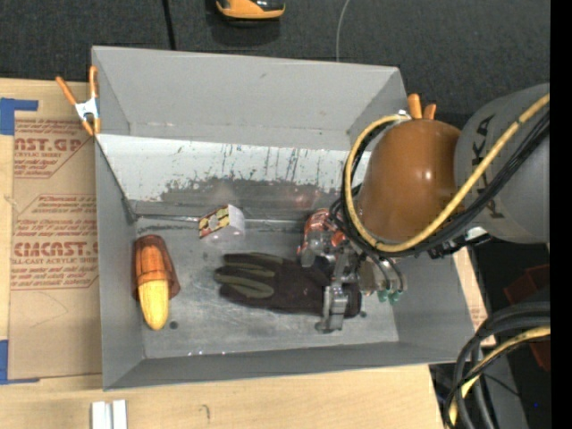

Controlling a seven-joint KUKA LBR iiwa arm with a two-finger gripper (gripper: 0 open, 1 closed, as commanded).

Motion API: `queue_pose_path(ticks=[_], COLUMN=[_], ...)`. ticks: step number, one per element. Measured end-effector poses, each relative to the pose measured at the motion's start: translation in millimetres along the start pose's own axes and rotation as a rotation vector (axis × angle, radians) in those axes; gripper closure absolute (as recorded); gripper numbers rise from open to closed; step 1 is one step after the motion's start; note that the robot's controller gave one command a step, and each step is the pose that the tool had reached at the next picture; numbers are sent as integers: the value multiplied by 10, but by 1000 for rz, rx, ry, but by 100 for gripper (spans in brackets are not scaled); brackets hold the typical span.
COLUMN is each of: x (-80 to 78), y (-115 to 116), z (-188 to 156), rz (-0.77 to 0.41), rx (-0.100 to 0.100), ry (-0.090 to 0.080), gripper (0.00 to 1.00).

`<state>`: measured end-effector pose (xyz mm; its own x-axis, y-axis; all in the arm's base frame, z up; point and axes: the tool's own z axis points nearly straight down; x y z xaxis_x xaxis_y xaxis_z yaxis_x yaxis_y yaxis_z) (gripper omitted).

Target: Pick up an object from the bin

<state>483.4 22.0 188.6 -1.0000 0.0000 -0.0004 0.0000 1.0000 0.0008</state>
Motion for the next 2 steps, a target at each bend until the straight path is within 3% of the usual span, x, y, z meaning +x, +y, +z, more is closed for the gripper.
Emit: queue_pose_path(ticks=[1,2], x=[0,-97], y=[0,-26], z=[0,386], rz=[0,-69], rx=[0,1], ry=[0,-7], gripper=[0,0])
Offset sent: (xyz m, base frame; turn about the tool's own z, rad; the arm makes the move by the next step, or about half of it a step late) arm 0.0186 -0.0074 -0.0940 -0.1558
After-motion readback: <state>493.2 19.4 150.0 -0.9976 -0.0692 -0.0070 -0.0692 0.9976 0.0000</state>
